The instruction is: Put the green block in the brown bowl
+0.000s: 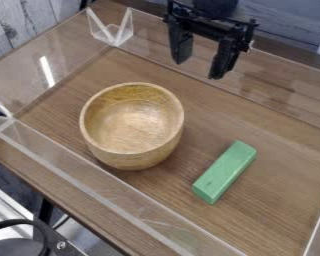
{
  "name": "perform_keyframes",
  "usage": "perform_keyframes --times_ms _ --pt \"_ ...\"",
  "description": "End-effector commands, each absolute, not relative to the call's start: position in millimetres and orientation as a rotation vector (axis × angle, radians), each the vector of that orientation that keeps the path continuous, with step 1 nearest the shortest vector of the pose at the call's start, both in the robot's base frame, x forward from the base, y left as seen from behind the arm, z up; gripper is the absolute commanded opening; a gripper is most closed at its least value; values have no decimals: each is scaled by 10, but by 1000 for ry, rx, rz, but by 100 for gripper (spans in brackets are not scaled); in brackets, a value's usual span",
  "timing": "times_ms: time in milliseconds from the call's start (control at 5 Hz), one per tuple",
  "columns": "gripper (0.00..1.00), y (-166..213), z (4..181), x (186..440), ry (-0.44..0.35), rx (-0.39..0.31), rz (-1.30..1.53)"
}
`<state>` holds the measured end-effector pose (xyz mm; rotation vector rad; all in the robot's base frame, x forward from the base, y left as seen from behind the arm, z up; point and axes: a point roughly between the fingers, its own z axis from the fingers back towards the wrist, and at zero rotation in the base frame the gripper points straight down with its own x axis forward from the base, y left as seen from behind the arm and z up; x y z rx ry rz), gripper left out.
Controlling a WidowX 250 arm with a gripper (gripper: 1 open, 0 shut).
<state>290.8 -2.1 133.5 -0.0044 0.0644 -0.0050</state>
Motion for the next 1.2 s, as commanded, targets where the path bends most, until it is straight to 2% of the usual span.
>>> perform_keyframes --times_ms 0,400,600,1000 --pt "100 -153 1278 2803 77 -8 -37" --pt "100 -616 1101 2525 79 -19 -146" --pt "100 -773 993 2484 76 -26 -176" --pt "100 -838 820 2499 80 -40 -188"
